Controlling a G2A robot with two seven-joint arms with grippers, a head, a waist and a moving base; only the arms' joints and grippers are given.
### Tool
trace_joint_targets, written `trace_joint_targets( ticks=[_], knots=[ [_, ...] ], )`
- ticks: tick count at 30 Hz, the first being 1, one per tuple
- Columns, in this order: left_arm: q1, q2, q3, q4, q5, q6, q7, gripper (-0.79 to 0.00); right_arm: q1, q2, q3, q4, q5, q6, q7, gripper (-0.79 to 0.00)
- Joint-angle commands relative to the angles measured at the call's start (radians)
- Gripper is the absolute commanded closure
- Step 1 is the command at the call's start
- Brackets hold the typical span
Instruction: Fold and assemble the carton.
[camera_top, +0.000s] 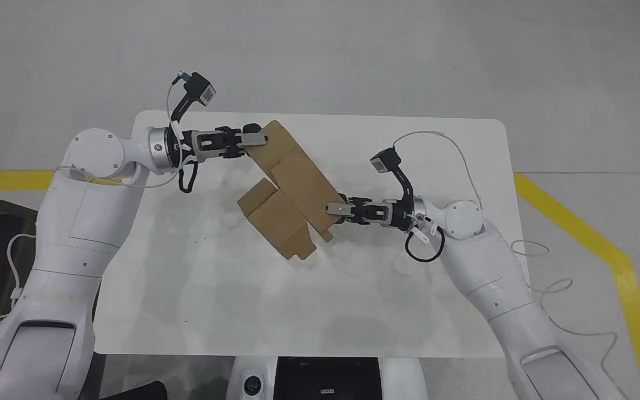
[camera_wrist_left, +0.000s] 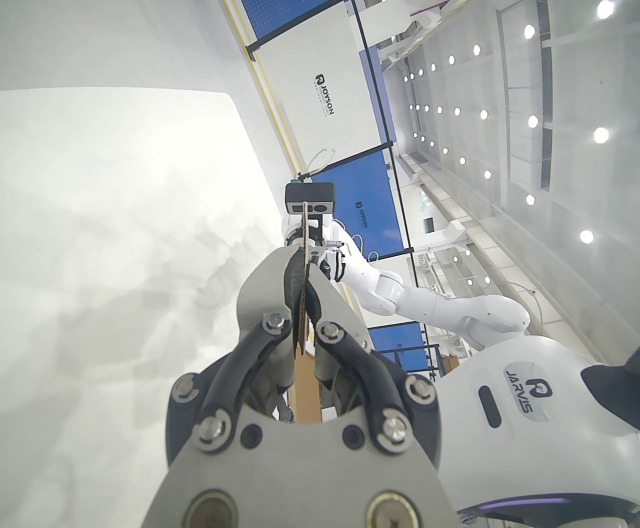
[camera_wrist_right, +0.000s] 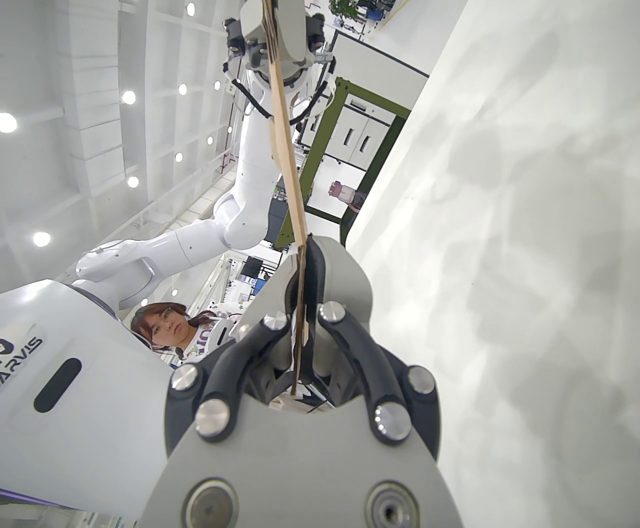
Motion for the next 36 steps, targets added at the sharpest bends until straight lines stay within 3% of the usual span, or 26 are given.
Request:
trace_joint_targets(
  ticks=[1, 6, 11, 21, 36],
  knots=[
    [-0.005, 0.0, -0.004, 0.01, -0.011, 0.004, -0.007, -0.785, 0.0, 0.001, 0.002, -0.001, 0.008, 0.001, 0.001, 0.0],
    [-0.023, 0.002, -0.027, 0.055, 0.004, -0.016, 0.035, -0.785, -0.005, 0.003, 0.018, -0.003, 0.056, 0.008, -0.013, 0.0],
    [-0.025, 0.006, -0.047, 0.073, 0.016, -0.051, 0.06, -0.785, -0.01, 0.005, 0.033, -0.008, 0.064, 0.083, -0.088, 0.0],
    [0.062, 0.016, -0.066, -0.02, 0.056, -0.095, 0.088, -0.785, 0.024, 0.0, 0.034, -0.002, 0.052, 0.228, -0.176, 0.0],
    [0.135, 0.013, -0.043, -0.111, 0.061, -0.037, 0.13, -0.785, 0.069, -0.018, 0.013, 0.078, 0.054, 0.217, -0.199, 0.0]
  ],
)
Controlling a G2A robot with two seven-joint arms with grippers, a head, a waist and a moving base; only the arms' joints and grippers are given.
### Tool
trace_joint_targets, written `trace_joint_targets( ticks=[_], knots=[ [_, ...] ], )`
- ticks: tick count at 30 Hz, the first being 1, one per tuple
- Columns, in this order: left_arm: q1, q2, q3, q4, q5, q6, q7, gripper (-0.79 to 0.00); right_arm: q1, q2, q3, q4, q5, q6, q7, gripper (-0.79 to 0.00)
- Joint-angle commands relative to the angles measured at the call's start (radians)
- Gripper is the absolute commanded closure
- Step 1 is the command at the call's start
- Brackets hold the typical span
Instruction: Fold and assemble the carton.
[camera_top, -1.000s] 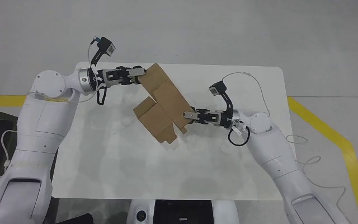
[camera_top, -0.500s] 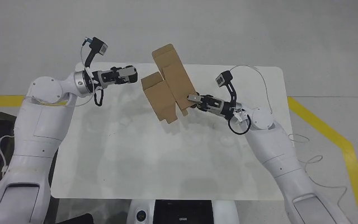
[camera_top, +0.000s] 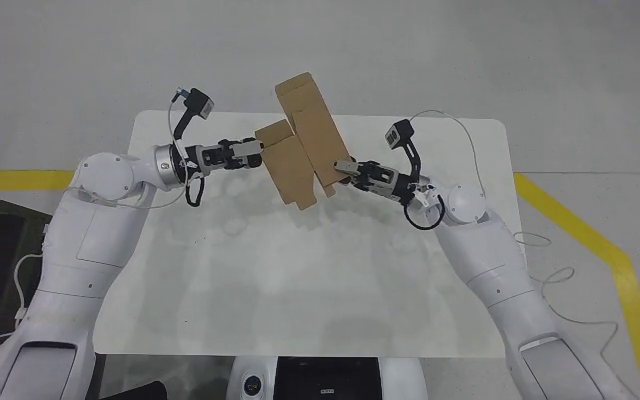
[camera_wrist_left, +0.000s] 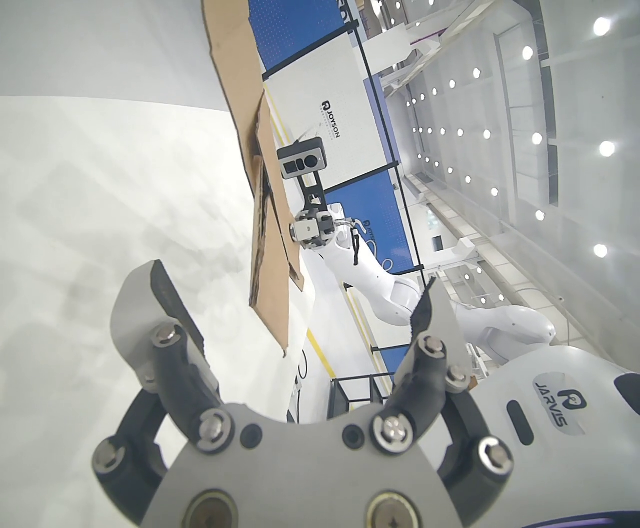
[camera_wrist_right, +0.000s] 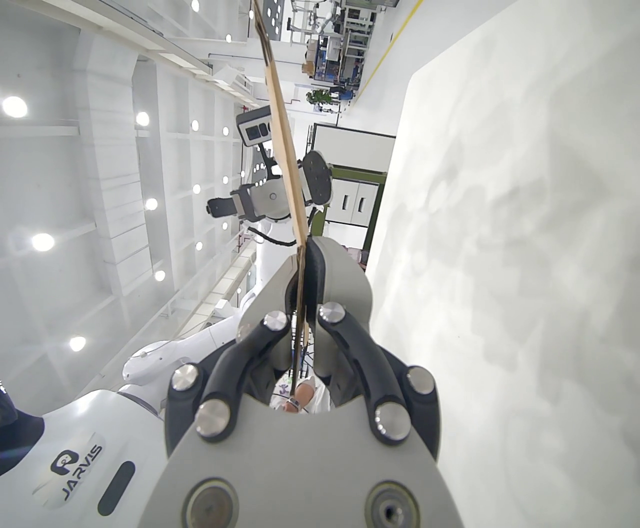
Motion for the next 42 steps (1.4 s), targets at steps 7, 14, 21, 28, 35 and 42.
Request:
trace_joint_targets(
  ticks=[7, 14, 21, 28, 35, 42],
  knots=[
    [0.027, 0.0, -0.002, -0.027, 0.006, 0.003, 0.019, -0.785, -0.006, -0.005, 0.01, 0.022, 0.038, -0.016, -0.006, 0.0],
    [0.03, 0.001, -0.006, -0.029, 0.02, -0.001, 0.029, -0.785, -0.006, -0.005, 0.012, 0.024, 0.037, -0.022, -0.006, 0.0],
    [0.038, 0.001, -0.006, -0.036, 0.022, 0.005, 0.045, -0.785, -0.006, -0.005, 0.012, 0.024, 0.037, -0.022, -0.006, 0.0],
    [0.057, -0.002, 0.004, -0.069, 0.013, 0.028, 0.049, -0.785, -0.03, -0.005, 0.003, -0.054, -0.003, 0.041, -0.053, 0.0],
    [0.061, -0.009, 0.032, -0.075, 0.027, 0.036, 0.057, -0.785, -0.024, -0.015, -0.017, -0.062, -0.001, 0.072, -0.071, 0.0],
    [0.073, -0.01, 0.037, -0.087, 0.036, 0.056, 0.053, -0.727, -0.018, -0.021, -0.016, -0.056, -0.001, 0.065, -0.092, 0.0]
  ],
)
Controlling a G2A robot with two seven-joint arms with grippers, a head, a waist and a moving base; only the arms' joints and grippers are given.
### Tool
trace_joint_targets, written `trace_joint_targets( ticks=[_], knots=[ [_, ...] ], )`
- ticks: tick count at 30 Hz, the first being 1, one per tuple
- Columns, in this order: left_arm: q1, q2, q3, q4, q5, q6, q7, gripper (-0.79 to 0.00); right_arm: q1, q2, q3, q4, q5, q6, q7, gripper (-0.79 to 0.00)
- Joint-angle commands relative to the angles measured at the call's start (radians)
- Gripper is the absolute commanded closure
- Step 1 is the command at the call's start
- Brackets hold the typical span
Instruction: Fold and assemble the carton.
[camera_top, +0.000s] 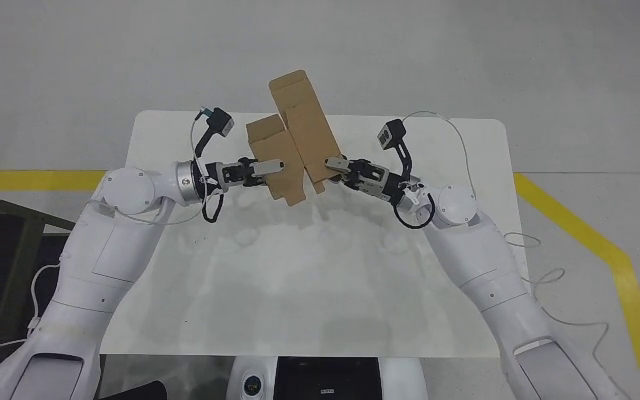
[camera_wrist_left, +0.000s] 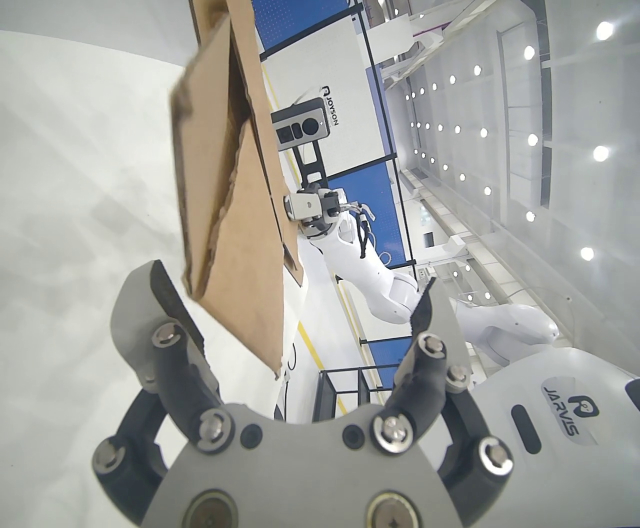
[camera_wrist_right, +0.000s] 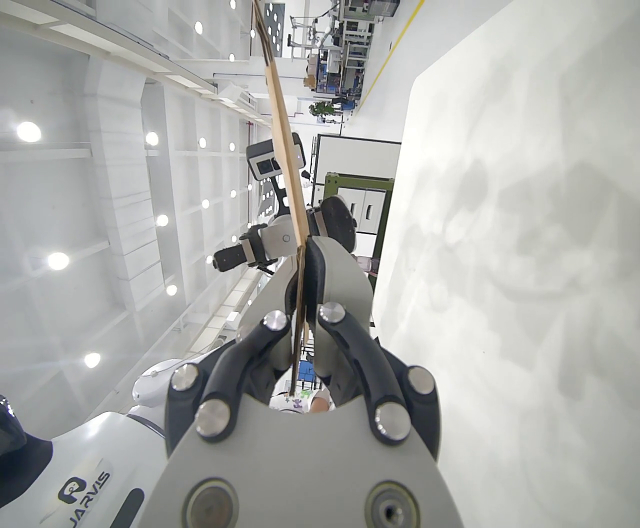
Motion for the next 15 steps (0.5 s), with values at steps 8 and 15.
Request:
trace_joint_targets(
  ticks=[8, 15],
  knots=[
    [0.013, -0.001, 0.004, -0.012, 0.017, 0.022, 0.007, 0.0, 0.001, -0.006, -0.001, -0.008, -0.007, -0.001, -0.015, 0.0],
    [0.016, -0.004, 0.003, 0.0, 0.001, 0.034, 0.014, 0.0, 0.001, -0.01, -0.003, -0.007, -0.01, 0.004, -0.009, 0.0]
  ],
)
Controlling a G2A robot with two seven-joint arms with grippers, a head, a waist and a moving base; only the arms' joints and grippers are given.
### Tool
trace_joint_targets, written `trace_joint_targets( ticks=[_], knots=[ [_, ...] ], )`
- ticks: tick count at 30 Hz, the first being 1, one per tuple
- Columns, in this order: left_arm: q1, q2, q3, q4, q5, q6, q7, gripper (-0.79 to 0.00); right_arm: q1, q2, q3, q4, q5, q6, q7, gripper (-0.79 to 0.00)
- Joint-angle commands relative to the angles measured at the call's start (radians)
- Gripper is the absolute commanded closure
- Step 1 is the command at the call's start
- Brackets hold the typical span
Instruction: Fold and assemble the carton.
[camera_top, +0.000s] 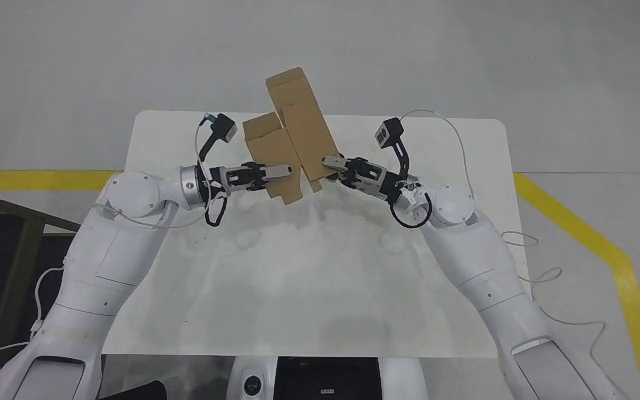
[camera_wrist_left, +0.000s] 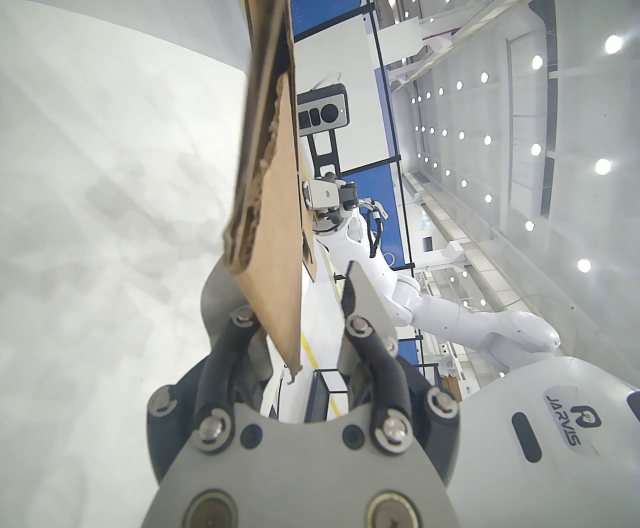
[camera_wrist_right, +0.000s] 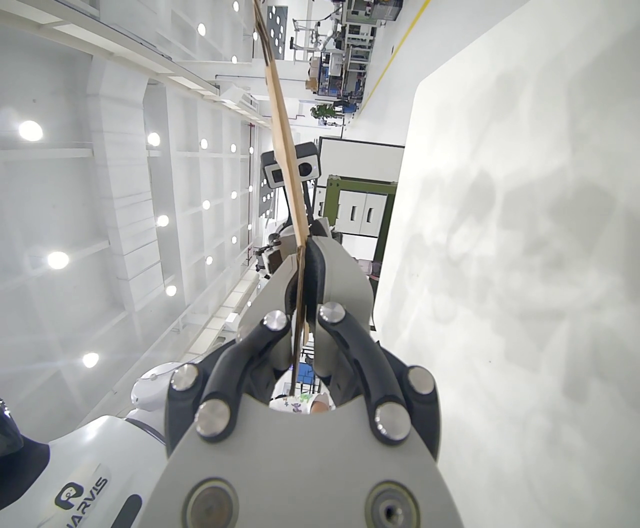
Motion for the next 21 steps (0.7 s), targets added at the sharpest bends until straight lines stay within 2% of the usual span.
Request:
trace_joint_targets(
  ticks=[1, 2, 3, 4, 5, 6, 11, 15, 21],
  knots=[
    [0.0, -0.001, 0.0, 0.002, -0.003, 0.002, -0.001, 0.0, 0.0, -0.001, 0.001, 0.001, -0.001, -0.001, -0.001, 0.0],
    [0.0, -0.001, -0.001, 0.003, -0.004, 0.002, -0.001, 0.0, -0.001, -0.001, 0.002, 0.001, -0.002, -0.001, -0.003, 0.0],
    [0.0, -0.001, -0.001, 0.004, -0.005, 0.003, 0.0, 0.0, -0.001, -0.001, 0.003, 0.002, -0.002, -0.001, -0.006, -0.089],
    [0.0, -0.001, -0.002, 0.005, -0.007, 0.004, 0.0, 0.0, -0.001, -0.002, 0.004, 0.002, -0.001, -0.001, -0.007, -0.283],
    [0.0, -0.002, -0.002, 0.006, -0.009, 0.005, -0.001, 0.0, -0.002, -0.002, 0.005, 0.002, -0.002, -0.003, -0.008, -0.613],
    [-0.001, -0.002, -0.003, 0.006, -0.01, 0.006, -0.003, 0.0, -0.002, -0.002, 0.008, 0.001, -0.001, -0.006, -0.009, -0.785],
    [-0.001, -0.002, -0.01, 0.017, -0.03, 0.012, -0.02, 0.0, -0.003, 0.004, 0.041, 0.012, -0.022, -0.084, -0.008, -0.785],
    [-0.002, 0.0, -0.016, 0.029, -0.051, 0.023, -0.077, 0.0, 0.003, 0.013, 0.07, 0.036, -0.048, -0.179, 0.048, -0.785],
    [-0.022, 0.007, -0.025, 0.038, -0.07, 0.051, -0.207, 0.0, 0.04, 0.026, 0.098, 0.074, -0.026, -0.179, 0.195, -0.785]
  ],
)
